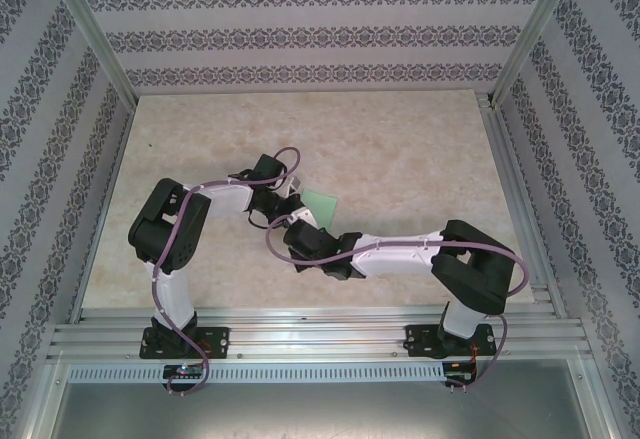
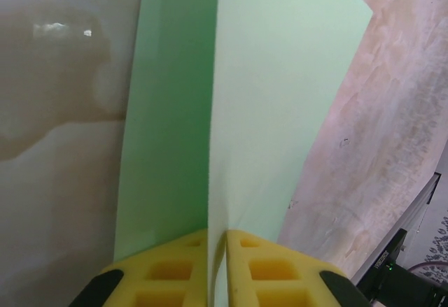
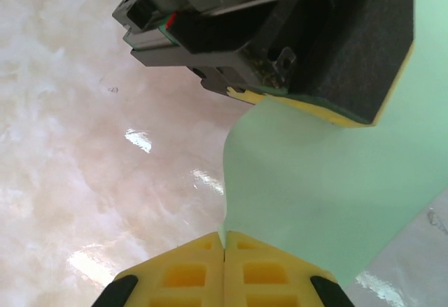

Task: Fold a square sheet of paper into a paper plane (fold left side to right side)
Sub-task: Third fold the triangle at the center of the table.

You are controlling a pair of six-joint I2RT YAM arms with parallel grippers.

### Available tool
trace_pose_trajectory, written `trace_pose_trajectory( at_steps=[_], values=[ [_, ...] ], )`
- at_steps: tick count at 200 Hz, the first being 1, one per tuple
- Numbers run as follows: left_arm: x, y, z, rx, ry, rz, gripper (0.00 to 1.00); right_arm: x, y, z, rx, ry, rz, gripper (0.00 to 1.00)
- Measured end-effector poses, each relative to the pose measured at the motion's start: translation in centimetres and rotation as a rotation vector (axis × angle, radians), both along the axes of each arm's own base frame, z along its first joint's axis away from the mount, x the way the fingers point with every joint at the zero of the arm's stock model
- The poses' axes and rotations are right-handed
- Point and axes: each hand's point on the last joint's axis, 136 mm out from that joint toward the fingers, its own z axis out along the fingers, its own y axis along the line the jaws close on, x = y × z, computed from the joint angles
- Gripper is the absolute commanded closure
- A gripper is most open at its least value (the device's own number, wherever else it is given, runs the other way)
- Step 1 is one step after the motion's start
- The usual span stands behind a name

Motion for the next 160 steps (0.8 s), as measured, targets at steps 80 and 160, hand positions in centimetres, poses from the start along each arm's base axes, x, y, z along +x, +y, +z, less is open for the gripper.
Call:
trace_pose_trajectory(
  at_steps=[80,160],
  values=[
    [1.1,2.2,3.1,0.072,-0.07,-0.011,0.44,0.0,-0.5,-1.0,0.119,0.098,0.03,1.0],
    [4.3,0.6,7.0,0.023,-0.167,-0.067,0.78,0.4,-0.9,-0.5,0.183,0.119,0.017,1.0]
  ],
)
